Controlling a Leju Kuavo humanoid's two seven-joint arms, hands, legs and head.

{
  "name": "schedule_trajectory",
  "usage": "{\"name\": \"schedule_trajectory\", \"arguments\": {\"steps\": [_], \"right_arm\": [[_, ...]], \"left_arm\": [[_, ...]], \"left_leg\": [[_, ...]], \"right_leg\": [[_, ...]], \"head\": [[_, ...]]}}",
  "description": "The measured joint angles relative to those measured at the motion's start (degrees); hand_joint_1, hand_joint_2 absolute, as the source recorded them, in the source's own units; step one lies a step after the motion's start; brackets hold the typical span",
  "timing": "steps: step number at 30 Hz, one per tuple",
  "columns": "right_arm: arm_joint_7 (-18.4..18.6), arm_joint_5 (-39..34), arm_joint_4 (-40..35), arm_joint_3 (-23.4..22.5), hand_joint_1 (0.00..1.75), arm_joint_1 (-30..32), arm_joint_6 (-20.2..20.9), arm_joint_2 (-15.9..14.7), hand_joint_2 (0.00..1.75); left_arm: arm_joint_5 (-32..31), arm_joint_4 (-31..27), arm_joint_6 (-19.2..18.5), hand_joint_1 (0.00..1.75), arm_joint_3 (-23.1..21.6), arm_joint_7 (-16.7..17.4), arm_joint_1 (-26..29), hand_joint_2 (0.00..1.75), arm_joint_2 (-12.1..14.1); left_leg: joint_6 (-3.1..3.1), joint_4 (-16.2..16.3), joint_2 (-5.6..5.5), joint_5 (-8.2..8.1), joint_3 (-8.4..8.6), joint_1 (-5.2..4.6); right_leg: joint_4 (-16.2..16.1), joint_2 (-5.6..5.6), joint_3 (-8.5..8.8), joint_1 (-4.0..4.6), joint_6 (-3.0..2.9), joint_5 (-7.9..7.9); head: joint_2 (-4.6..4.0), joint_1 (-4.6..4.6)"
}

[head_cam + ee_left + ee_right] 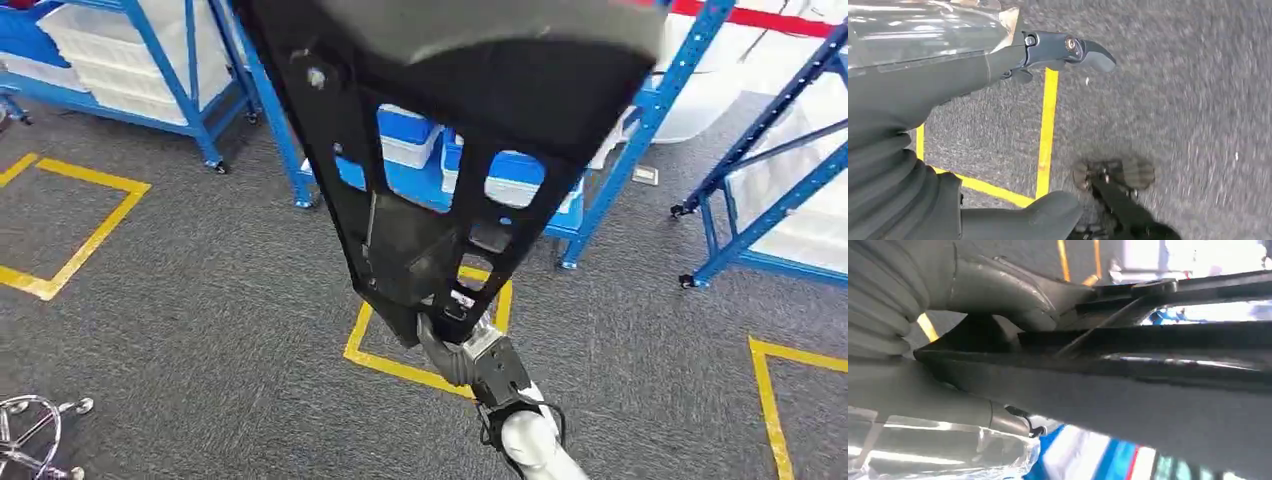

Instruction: Take the parts from the cabinet and place them on the table.

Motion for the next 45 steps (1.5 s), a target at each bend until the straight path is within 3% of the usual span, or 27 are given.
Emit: {"name": "schedule_trajectory", "arguments": {"steps": [2,4,5,6,9,10,12,14,16,17,19,21,25,26,27,28,30,31,33,35,36,37,40,41,42,43,45], "right_arm": [[0.07,0.48,-0.07,0.11,1.75,1.04,-0.07,-0.48,1.75],[0.09,0.7,-0.44,0.37,1.75,1.35,-0.07,-0.72,1.75],[0.09,0.87,-0.74,0.42,1.75,1.76,-0.07,-0.79,1.75],[0.11,1.11,-1.2,0.53,1.75,2.65,-0.07,-1.0,1.75],[0.57,1.72,-2.36,1.2,1.75,4.46,-0.09,-1.44,1.75],[0.59,1.85,-2.75,1.46,1.75,4.46,-0.07,-1.42,1.75],[0.77,2.14,-3.24,1.81,1.75,4.73,0.15,-1.35,1.75],[0.94,2.75,-3.72,1.92,1.75,5.48,0.77,-1.46,1.75],[0.63,3.56,-4.35,1.94,1.75,6.14,1.82,-1.51,1.75],[0.5,3.63,-4.57,2.06,1.75,6.21,2.23,-1.51,1.75],[0.16,3.69,-4.63,2.3,1.75,6.21,2.43,-1.33,1.75],[-0.13,4.02,-4.63,2.23,1.75,6.33,2.12,-1.05,1.75],[-0.37,5.29,-5.27,2.19,1.75,7.29,1.11,-0.74,1.75],[-0.37,5.57,-5.68,2.14,1.75,7.7,1.09,-0.63,1.75],[-0.39,5.73,-5.97,2.14,1.75,7.99,1.09,-0.53,1.75],[-0.48,5.86,-6.12,2.16,1.75,8.38,1.11,-0.48,1.75],[-0.63,5.88,-6.1,2.08,1.75,9.51,1.33,-0.46,1.75],[-0.87,5.86,-5.99,2.01,1.75,9.97,1.55,-0.46,1.75],[-2.01,5.53,-5.55,2.01,1.75,10.14,2.29,-0.02,1.75],[-3.3,4.48,-4.15,1.99,1.75,9.69,3.04,1.1,1.75],[-3.74,3.95,-3.34,2.01,1.75,9.3,3.57,1.53,1.75],[-4.35,3.28,-2.14,2.03,1.75,8.9,4.18,2.28,1.75],[-5.64,2.51,0.29,2.1,1.75,7.74,5.75,3.5,1.75],[-5.86,2.55,1.2,2.55,1.75,6.73,6.53,4.06,1.75],[-5.88,2.6,1.75,3.06,1.75,6.09,6.95,4.57,1.75],[-5.9,2.71,2.08,3.41,1.75,5.63,7.32,5.03,1.75],[-5.4,2.82,3.41,4.41,1.75,4.57,8.22,5.55,1.75]], "left_arm": [[-0.64,0.0,-0.9,0.0,-0.04,0.66,0.05,1.75,0.0],[-1.05,0.0,-1.55,0.0,-0.15,1.18,0.17,1.75,-0.15],[-1.18,0.02,-1.88,0.0,-0.26,1.4,0.27,1.75,-0.33],[-1.82,0.07,-2.43,0.0,-0.55,1.77,0.16,1.75,-0.55],[-3.02,0.07,-3.3,0.0,-1.79,2.31,0.47,1.75,-0.74],[-3.02,0.07,-3.39,0.0,-1.81,2.34,0.59,1.75,-0.72],[-3.37,0.07,-3.17,0.0,-1.92,1.79,0.73,1.75,-0.72],[-3.34,0.07,-2.25,0.0,-2.27,-0.07,0.53,1.75,-0.72],[-2.29,0.07,-1.13,0.0,-2.36,-3.15,0.34,1.75,-0.72],[-2.14,0.07,-0.74,0.0,-2.34,-3.85,0.25,1.75,-0.61],[-1.62,0.07,-0.35,0.0,-2.29,-4.0,-0.08,1.75,-0.28],[-1.53,0.04,-0.79,0.0,-2.23,-3.32,-0.63,1.75,-0.07],[-1.9,0.04,0.0,0.0,-2.25,-1.49,-1.33,1.75,0.35],[-1.97,0.0,0.57,0.0,-2.25,-1.33,-1.32,1.75,0.46],[-1.92,0.0,1.05,0.0,-2.25,-1.36,-1.29,1.75,0.48],[-1.77,0.0,1.45,0.0,-2.16,-1.42,-1.52,1.75,0.68],[-1.62,0.0,2.21,0.0,-1.59,-1.84,-1.83,1.75,1.05],[-1.62,-0.02,2.45,0.0,-1.38,-2.1,-1.84,1.75,1.25],[-2.01,-0.02,2.62,0.0,-1.2,-1.71,-1.71,1.75,1.82],[-2.67,0.0,2.87,0.0,-1.22,-0.5,-1.46,1.75,2.45],[-2.67,0.0,3.08,0.0,-1.2,-0.24,-1.28,1.75,2.89],[-2.34,0.0,3.35,0.0,-1.18,0.09,-1.22,1.75,3.49],[-0.02,0.0,3.72,0.0,-0.06,0.09,-0.47,1.75,4.13],[0.98,0.0,3.89,0.0,0.76,0.15,-0.2,1.75,4.42],[1.53,0.0,4.02,0.0,1.36,0.33,-0.09,1.75,4.55],[2.06,0.0,4.18,0.0,1.82,0.55,-0.21,1.75,4.68],[3.51,0.0,4.33,0.0,3.01,0.7,-0.39,1.75,4.68]], "left_leg": [[0.05,0.03,-1.65,0.03,0.07,-0.45],[0.07,0.07,-3.11,0.04,0.25,-0.89],[0.07,0.07,-3.64,0.05,0.18,-0.87],[-0.04,0.81,-4.43,-0.07,-0.11,-1.59],[-1.14,0.14,-6.09,-0.63,0.06,-0.74],[-1.64,0.1,-6.43,-0.78,-0.08,-0.92],[-2.34,3.77,-1.42,-3.32,-1.17,-0.83],[-3.42,11.98,0.27,-7.86,-4.91,0.17],[-4.29,17.27,0.98,-9.27,-7.73,1.14],[-4.68,16.14,1.34,-7.96,-7.27,1.61],[-5.04,7.81,2.73,-2.9,-3.04,2.07],[-4.5,0.93,7.0,0.02,0.62,1.52],[-2.41,-0.05,4.51,-0.71,0.41,0.35],[-1.79,-0.89,3.86,-0.32,1.1,0.93],[-1.39,-1.14,3.28,-0.38,1.35,0.74],[-0.71,-1.12,2.64,-0.37,1.38,0.72],[-0.56,-1.12,0.75,-0.48,1.4,0.72],[-0.53,-1.11,-0.24,-0.52,1.49,0.72],[-0.69,-1.02,-1.94,-0.64,1.75,0.73],[-1.18,-0.59,-3.48,-0.96,1.94,0.9],[-1.64,-0.1,-4.04,-1.23,1.56,0.94],[-2.21,0.98,-4.71,-1.72,1.1,0.5],[-2.73,0.62,-5.41,-1.39,0.71,0.93],[-2.89,1.05,-4.51,-1.74,0.67,1.16],[-3.11,2.81,-1.03,-2.99,0.1,0.85],[-3.33,6.08,0.38,-5.08,-1.42,0.88],[-3.53,14.72,1.1,-9.13,-5.44,0.92]], "right_leg": [[-0.81,0.36,-0.88,0.36,0.56,1.69],[-9.1,1.09,2.08,0.57,1.22,6.25],[-13.33,3.25,3.64,0.65,1.14,8.18],[-16.48,4.76,4.32,0.66,0.78,9.37],[-16.5,3.16,4.6,1.55,-1.05,8.81],[-17.39,2.58,5.86,0.45,-1.79,9.27],[-18.86,1.52,6.96,0.12,-2.37,10.11],[-19.11,0.14,7.51,0.32,-2.65,9.99],[-19.04,-1.19,7.76,0.29,-2.45,9.54],[-19.0,-1.73,7.97,0.2,-2.19,9.21],[-18.96,-2.77,8.94,-0.02,-1.54,8.46],[-18.83,-3.78,9.13,0.53,-0.62,7.49],[-19.12,-6.78,10.47,0.88,0.63,6.7],[-18.42,-4.75,10.05,0.67,0.88,5.69],[-16.29,-2.0,9.44,0.45,0.54,4.62],[-11.85,-0.69,7.19,0.37,-0.09,2.79],[-1.93,0.03,1.56,0.23,-0.55,-0.11],[0.75,0.17,-0.57,0.2,-0.21,-0.13],[-2.82,0.29,-0.42,0.02,1.07,2.86],[-12.77,1.49,3.25,-0.63,2.46,7.9],[-15.36,3.51,3.98,-1.09,2.71,8.89],[-15.47,3.25,4.33,-0.86,1.57,9.28],[-15.07,2.15,4.2,-0.22,0.16,9.45],[-15.32,1.59,4.18,-0.65,-0.32,9.74],[-15.31,1.28,4.25,-0.45,-0.6,9.8],[-15.29,0.78,4.23,-0.24,-0.67,9.76],[-15.28,-0.68,4.15,0.18,-0.75,9.72]], "head": [[0.0,-0.02],[0.0,-0.04],[0.0,-0.07],[0.0,-0.09],[0.0,0.0],[0.0,-0.06],[0.0,-0.88],[0.0,-0.79],[0.0,-0.83],[0.02,-0.96],[0.0,-0.96],[0.0,-0.94],[0.0,-0.83],[0.0,-0.74],[0.0,-0.72],[0.0,-0.7],[0.0,-0.37],[0.0,-0.24],[0.0,-0.24],[0.0,-0.26],[0.0,-0.17],[0.0,-0.15],[0.0,-0.22],[0.0,-0.28],[0.0,-0.42],[0.0,-0.7],[0.0,-0.63]]}}
